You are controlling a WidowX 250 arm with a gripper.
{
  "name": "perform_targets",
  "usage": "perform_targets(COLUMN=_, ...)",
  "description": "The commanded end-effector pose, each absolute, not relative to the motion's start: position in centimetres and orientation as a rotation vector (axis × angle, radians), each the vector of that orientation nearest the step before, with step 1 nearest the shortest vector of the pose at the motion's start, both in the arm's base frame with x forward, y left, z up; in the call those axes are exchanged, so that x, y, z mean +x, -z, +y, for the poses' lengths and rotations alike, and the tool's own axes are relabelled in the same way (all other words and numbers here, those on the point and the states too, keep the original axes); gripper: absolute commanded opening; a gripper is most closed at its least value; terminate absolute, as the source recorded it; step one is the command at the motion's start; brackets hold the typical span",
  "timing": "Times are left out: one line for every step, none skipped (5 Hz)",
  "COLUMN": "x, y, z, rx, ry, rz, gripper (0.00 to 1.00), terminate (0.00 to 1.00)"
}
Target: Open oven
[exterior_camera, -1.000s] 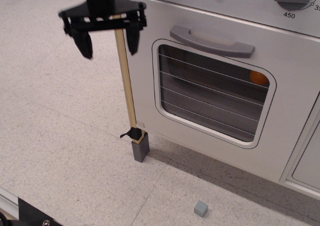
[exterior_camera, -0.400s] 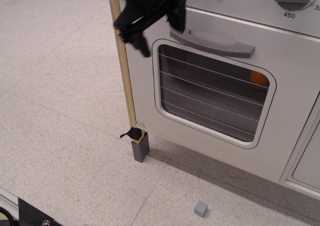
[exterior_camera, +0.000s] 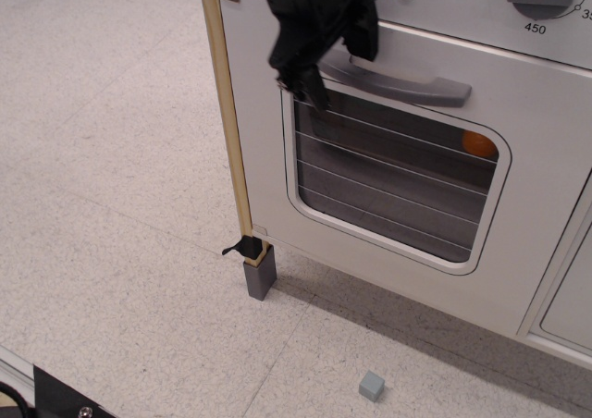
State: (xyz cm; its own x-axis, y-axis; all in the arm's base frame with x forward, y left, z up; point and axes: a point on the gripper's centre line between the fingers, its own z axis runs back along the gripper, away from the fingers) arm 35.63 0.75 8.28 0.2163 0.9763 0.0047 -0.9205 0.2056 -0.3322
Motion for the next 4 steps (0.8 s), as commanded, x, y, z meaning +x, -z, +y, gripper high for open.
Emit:
perform_targets(x=37.5, y=-8.9, z=0.2, rx=-0.369, ry=-1.339, rz=-0.275, gripper=1.00, terminate=0.00)
perform_targets(x=37.4, y=-8.3, z=0.3, rx=-0.362, ry=-1.364, rz=-0.254, gripper=1.00, terminate=0.00)
perform_targets(x=37.1, y=-7.7, z=0.6, rx=-0.358, ry=-1.367, rz=-0.250, gripper=1.00, terminate=0.00)
perform_targets(x=36.4, y=-7.7, z=1.0, rx=-0.348, ry=-1.363, rz=-0.251, gripper=1.00, terminate=0.00)
